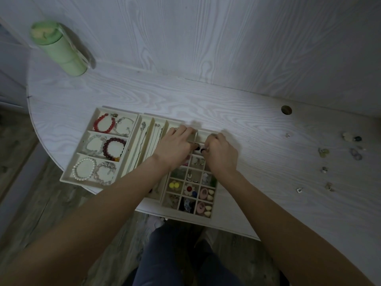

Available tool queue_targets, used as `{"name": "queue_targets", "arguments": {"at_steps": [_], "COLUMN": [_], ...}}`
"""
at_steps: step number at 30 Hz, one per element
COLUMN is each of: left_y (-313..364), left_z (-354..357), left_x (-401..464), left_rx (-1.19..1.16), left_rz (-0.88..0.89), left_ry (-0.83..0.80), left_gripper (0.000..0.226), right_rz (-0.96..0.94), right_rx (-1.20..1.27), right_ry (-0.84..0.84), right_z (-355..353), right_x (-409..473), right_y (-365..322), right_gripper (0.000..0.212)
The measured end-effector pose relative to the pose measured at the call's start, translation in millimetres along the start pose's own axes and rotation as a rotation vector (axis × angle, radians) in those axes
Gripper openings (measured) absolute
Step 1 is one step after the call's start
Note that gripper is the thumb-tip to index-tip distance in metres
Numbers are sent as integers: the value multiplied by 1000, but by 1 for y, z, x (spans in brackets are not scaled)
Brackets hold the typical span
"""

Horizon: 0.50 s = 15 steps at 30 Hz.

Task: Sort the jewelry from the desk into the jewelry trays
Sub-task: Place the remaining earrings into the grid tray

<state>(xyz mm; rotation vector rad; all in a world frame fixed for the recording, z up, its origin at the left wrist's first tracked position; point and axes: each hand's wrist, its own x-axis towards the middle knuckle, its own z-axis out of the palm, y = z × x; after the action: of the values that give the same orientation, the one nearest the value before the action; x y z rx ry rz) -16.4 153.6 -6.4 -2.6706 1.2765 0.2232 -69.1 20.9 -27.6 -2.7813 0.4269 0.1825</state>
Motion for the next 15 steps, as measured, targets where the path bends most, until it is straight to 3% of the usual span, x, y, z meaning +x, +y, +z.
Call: {"name": "queue_targets", "arguments": {"at_steps": [15], "left_y": [-2], "left_z": [-1], "left_x": [0], "left_rx": [3], "left_rz": [23], "left_ry": [3], "left_gripper": [43], "right_rz": [-8], "right_rx": [-151], "right_ry": [-1], "right_z": [5], "right_x": [9], "right_y": [-8], "right_gripper": [13]}}
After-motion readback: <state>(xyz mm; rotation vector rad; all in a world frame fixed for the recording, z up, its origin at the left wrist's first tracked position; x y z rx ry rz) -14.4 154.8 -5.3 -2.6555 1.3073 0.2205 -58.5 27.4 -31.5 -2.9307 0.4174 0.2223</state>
